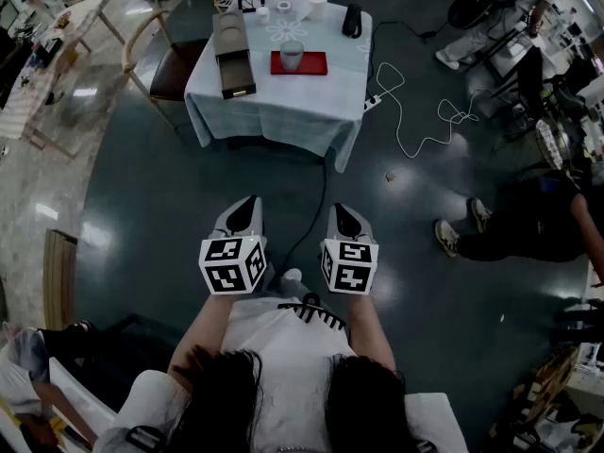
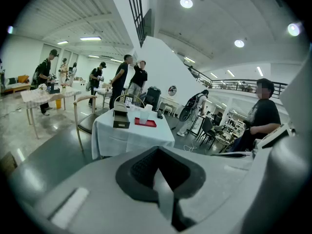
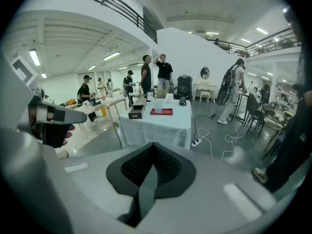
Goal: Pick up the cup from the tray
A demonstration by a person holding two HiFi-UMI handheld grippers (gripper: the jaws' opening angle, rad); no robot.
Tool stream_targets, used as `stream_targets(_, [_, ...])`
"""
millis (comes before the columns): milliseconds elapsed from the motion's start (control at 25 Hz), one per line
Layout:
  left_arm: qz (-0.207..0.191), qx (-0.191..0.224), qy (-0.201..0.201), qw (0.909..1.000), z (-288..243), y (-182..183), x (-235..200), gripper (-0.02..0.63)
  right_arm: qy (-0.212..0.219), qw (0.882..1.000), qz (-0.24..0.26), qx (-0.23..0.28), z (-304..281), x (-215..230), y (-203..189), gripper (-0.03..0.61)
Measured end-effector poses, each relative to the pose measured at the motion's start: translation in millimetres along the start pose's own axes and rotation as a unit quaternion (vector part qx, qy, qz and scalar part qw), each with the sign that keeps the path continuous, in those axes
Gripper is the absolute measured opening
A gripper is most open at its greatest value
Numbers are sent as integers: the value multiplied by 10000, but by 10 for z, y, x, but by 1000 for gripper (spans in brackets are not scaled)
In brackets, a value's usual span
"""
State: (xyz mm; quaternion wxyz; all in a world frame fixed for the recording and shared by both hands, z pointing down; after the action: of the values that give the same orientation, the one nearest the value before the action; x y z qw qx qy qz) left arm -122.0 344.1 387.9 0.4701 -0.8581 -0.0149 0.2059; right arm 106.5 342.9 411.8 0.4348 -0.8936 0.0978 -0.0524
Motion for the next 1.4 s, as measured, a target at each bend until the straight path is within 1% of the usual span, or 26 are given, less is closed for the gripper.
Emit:
stream_targets(120, [19, 9, 26, 10000, -3, 1, -39, 0, -15, 10000, 20, -2, -11, -3, -1, 23])
stream_targets(440, [-9, 42, -52, 10000, -29, 49, -84, 0, -8, 10000, 18, -21, -50, -54, 4, 23])
stream_targets(640, [-76, 9, -135, 9999, -67, 61, -105, 0, -65, 9995, -322, 8, -100, -16, 29, 23])
stream_targets(840, [-87, -49, -189, 9998, -146, 136, -196, 0, 108, 9985, -510, 139, -169, -59, 113, 28])
stream_targets(880, [-83, -66, -241, 9997, -175, 161, -218, 0, 176, 9984, -507, 152, -196, -80, 142, 45])
stream_targets(960, [-107, -83, -328, 9994, -238, 220, -278, 0, 329, 9983, -451, 165, -277, -138, 212, 128])
stream_targets(1000, [-137, -89, -349, 9993, -272, 250, -315, 0, 390, 9982, -423, 183, -323, -172, 248, 155])
stream_targets(1120, [-210, -94, -420, 9989, -391, 353, -437, 0, 447, 9979, -385, 255, -457, -256, 367, 175])
stream_targets(1240, [-232, -136, -563, 9981, -520, 475, -560, 0, 417, 9980, -374, 277, -589, -330, 481, 176])
stream_targets(1400, [-345, -104, -648, 9972, -593, 642, -681, 0, 376, 9980, -434, 269, -703, -428, 590, 195])
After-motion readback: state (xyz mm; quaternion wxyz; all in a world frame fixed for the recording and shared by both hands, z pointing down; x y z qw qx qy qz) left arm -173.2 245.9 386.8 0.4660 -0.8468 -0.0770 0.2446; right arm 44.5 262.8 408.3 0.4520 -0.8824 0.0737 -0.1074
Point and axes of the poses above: the fingertips, and each gripper's own axes: z backward along the fingers, x to its right, y out of its top, the point moved 10 cm from there along z, backward along the fingers, and after that the axes turned 2 degrees about -y, right-handed, at the moved point
